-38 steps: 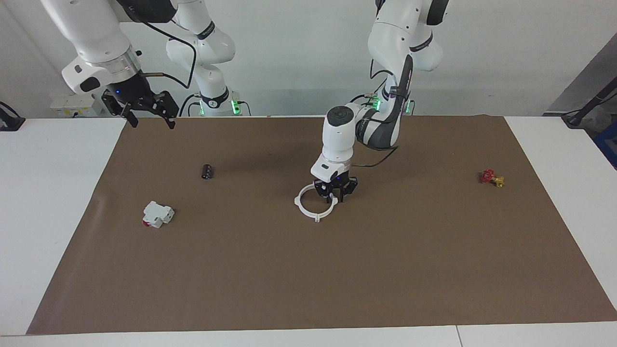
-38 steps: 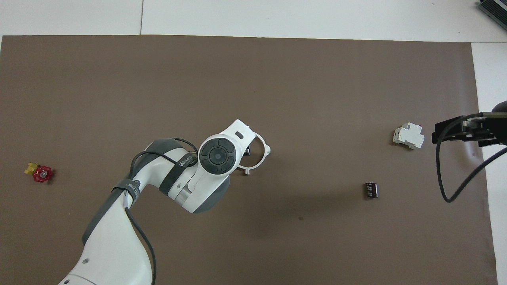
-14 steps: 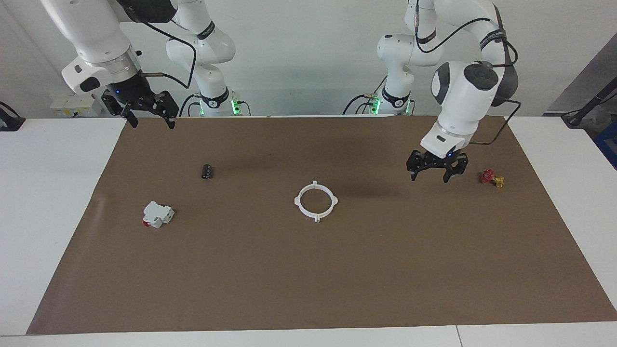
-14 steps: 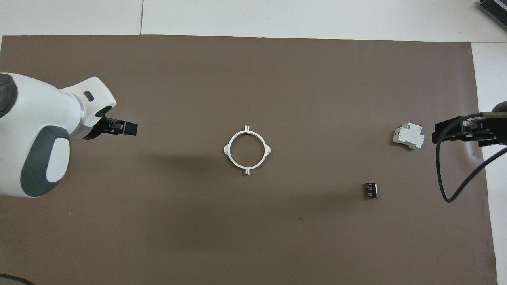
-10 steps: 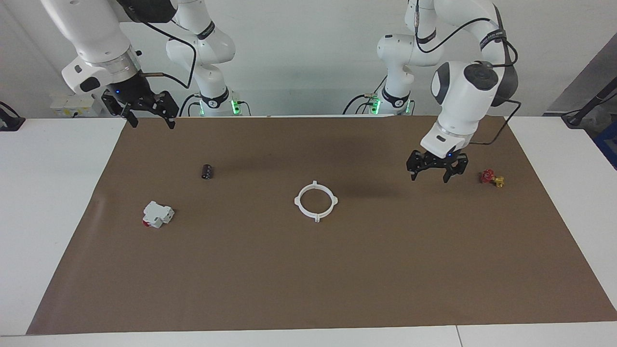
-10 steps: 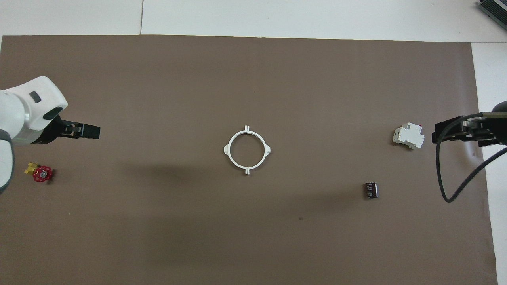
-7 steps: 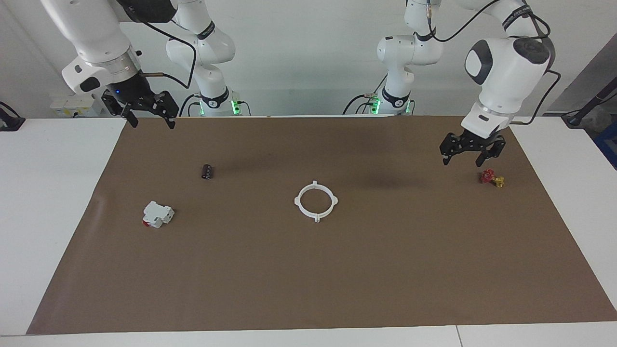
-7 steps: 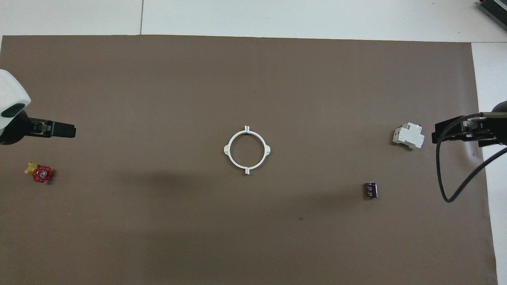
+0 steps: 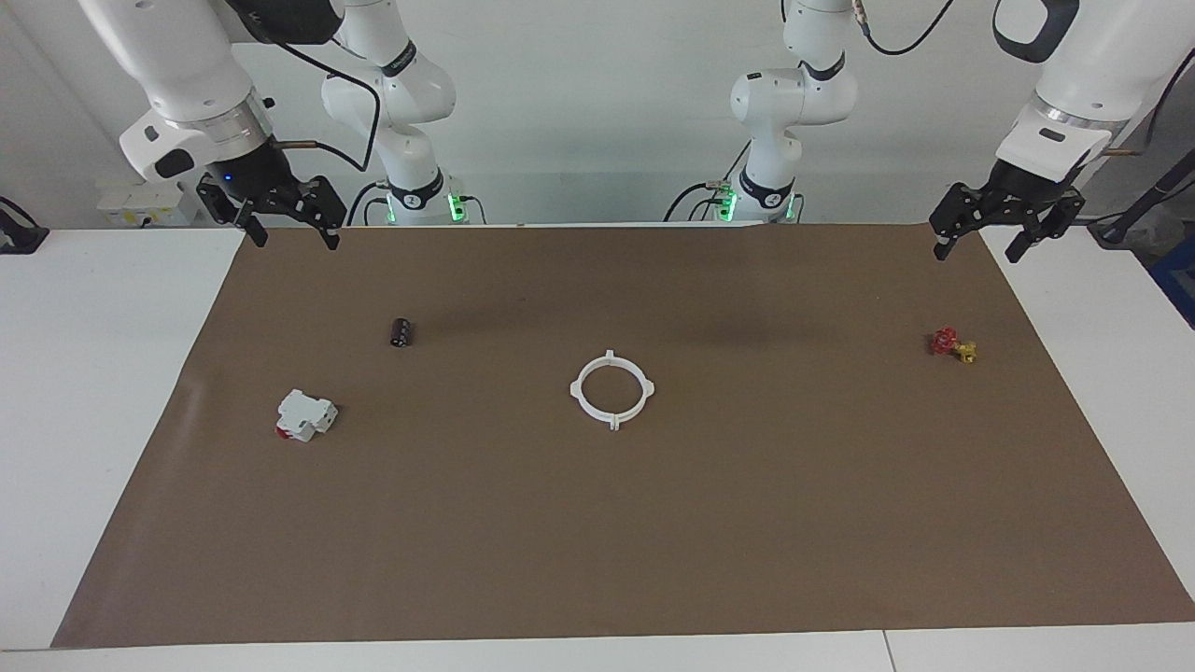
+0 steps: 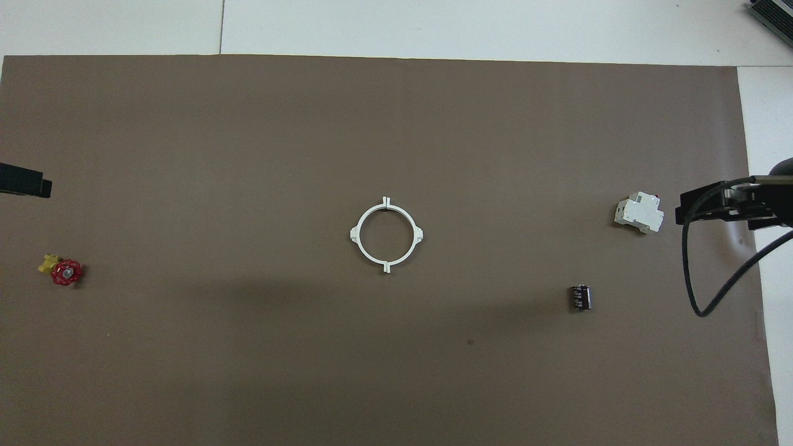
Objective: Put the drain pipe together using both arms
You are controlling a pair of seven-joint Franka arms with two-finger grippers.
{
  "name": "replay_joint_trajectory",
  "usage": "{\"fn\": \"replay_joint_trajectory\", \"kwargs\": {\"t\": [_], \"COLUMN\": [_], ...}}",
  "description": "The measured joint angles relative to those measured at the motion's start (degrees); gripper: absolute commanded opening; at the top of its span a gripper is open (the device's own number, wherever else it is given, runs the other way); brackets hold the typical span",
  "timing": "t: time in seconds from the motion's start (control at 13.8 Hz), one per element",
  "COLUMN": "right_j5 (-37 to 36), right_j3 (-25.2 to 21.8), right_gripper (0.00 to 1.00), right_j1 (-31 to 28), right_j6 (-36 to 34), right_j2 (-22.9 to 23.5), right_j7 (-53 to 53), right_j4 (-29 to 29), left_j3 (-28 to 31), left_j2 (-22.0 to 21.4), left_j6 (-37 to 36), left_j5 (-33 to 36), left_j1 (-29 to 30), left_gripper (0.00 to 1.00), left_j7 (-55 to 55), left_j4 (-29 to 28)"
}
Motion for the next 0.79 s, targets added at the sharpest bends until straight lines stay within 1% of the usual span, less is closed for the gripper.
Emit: {"fn": "replay_joint_trajectory", "kwargs": {"t": [0.14, 0.43, 0.79], "right_j5": [0.0, 0.0, 0.0], "right_j3": [0.0, 0.0, 0.0], "right_gripper": [1.0, 1.0, 1.0], "right_j1": [0.0, 0.0, 0.0], "right_j6": [0.0, 0.0, 0.0], "right_j2": [0.0, 0.0, 0.0], "right_j7": [0.0, 0.0, 0.0], "right_j4": [0.0, 0.0, 0.0], "left_j3": [0.0, -0.2, -0.3], "left_j2": [1.2, 0.5, -0.2], "left_j6": [-1.9, -3.7, -3.7], "left_j5": [-0.1, -0.7, -0.8], "left_j1": [0.5, 0.7, 0.7], "left_gripper": [1.0, 1.0, 1.0], "left_j7": [0.0, -1.3, -1.4], "left_j4": [2.3, 1.1, 0.1]}}
